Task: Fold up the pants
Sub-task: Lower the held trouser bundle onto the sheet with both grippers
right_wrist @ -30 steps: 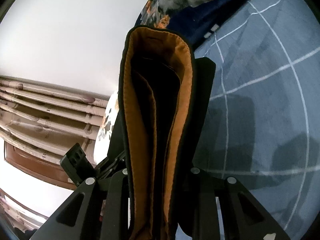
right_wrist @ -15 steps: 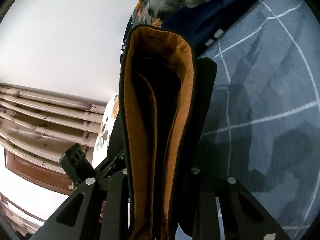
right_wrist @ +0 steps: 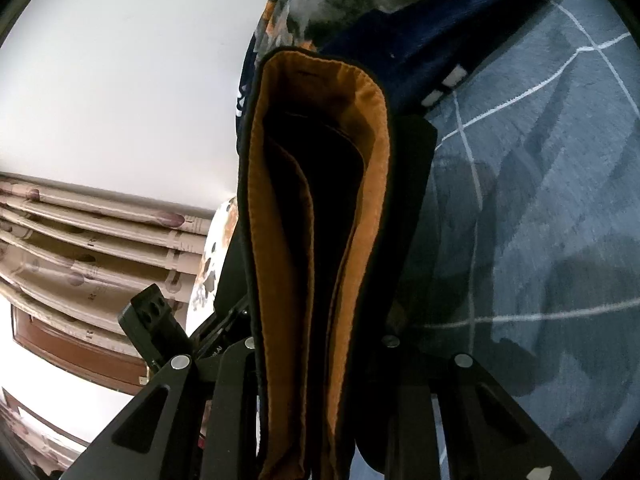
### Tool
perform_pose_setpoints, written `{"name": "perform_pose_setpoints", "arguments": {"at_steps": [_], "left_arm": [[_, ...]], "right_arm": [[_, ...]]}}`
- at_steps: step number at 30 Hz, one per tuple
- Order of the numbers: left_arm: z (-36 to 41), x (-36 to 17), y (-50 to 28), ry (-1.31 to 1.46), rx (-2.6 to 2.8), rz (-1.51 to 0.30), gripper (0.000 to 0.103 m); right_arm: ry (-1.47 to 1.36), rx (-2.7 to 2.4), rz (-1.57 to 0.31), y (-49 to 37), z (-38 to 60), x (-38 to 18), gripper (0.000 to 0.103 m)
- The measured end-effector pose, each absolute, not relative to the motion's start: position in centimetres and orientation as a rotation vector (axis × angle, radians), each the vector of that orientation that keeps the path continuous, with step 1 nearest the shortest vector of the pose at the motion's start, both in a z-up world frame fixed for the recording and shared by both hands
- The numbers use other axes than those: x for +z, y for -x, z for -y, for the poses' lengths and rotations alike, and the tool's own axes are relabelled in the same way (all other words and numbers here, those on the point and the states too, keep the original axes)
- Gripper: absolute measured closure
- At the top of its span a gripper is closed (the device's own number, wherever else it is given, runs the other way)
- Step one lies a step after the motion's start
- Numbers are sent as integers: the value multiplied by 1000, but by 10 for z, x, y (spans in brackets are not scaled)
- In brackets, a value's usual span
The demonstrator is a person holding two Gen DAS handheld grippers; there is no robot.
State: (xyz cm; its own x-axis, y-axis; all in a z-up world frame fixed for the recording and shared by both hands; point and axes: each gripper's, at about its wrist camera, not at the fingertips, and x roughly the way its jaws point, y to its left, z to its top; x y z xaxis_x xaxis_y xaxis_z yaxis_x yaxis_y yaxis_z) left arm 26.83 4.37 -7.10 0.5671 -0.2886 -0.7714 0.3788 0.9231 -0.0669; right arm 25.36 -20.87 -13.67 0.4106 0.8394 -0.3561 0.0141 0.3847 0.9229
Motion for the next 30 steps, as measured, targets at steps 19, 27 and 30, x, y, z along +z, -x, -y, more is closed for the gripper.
{"name": "perform_pose_setpoints", "arguments": {"at_steps": [19,27,30], "left_arm": [[-49,-91,-287,-86,-373,-906,86],[-54,-99,-290,-69,-359,-912,83],[-56,-104,-292,-56,-353,-920,82]], "right_arm": [[-1056,655,-1027,-254,210,-137,81],[-1054,652,-1029,-254,212,-139,81],[-1051,648,-1031,-257,214,-139,81]]}}
